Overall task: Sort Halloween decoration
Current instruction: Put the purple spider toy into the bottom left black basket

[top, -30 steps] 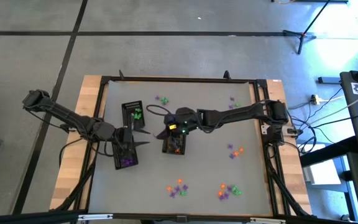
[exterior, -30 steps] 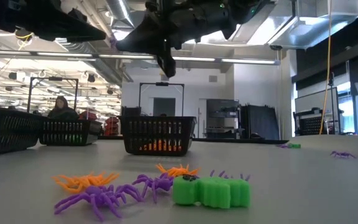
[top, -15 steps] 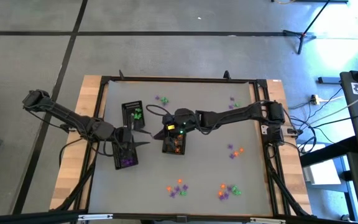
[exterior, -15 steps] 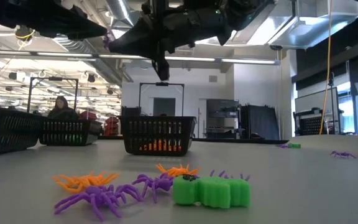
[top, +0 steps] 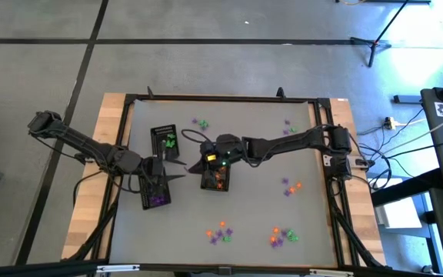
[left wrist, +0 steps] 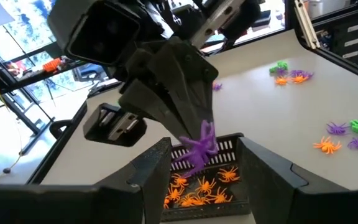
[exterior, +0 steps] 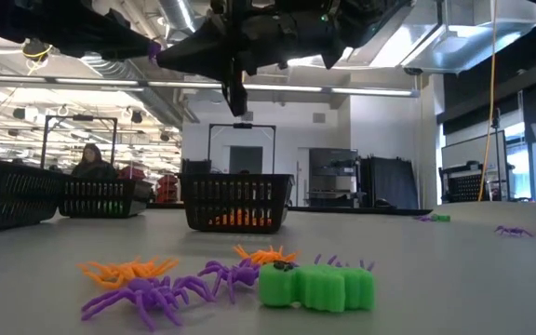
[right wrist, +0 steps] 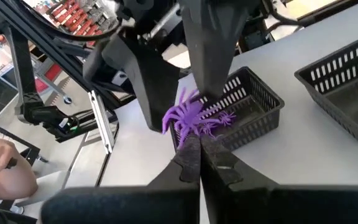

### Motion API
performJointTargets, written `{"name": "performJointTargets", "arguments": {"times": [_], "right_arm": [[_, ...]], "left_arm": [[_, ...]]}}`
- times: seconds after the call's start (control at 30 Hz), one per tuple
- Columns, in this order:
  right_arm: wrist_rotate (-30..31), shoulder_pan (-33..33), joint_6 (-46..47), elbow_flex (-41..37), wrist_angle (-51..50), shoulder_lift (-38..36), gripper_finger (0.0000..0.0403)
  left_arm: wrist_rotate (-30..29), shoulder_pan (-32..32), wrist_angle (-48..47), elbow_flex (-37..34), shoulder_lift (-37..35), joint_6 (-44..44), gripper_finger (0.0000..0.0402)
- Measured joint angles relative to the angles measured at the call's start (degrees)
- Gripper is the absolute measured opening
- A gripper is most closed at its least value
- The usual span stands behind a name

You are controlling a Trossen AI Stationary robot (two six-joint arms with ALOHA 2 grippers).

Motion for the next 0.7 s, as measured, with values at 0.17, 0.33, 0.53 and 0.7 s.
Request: {"name": "performJointTargets", "arguments": {"times": [0.17, 0.33, 0.53, 0.7], "right_arm": [[0.0, 0.4, -0.2, 0.0, 0.1, 0.0, 0.0], [0.4, 0.3, -0.2, 0.0, 1.0, 0.0, 0.0], [0.5, 0.3, -0.3, 0.0, 2.4, 0.0, 0.0], [0.6, 0.3, -0.3, 0.0, 2.6, 0.0, 0.0]], "left_arm": [[-0.9, 0.0, 0.0, 0.0, 0.0, -0.2, 0.0174], [4.7, 0.0, 0.0, 0.0, 0.0, -0.3, 0.0174], [8.0, 0.0, 1.2, 0.0, 0.0, 1.2, 0.0174], [7.7, 0.0, 1.5, 0.0, 0.0, 1.4, 0.0158]]}}
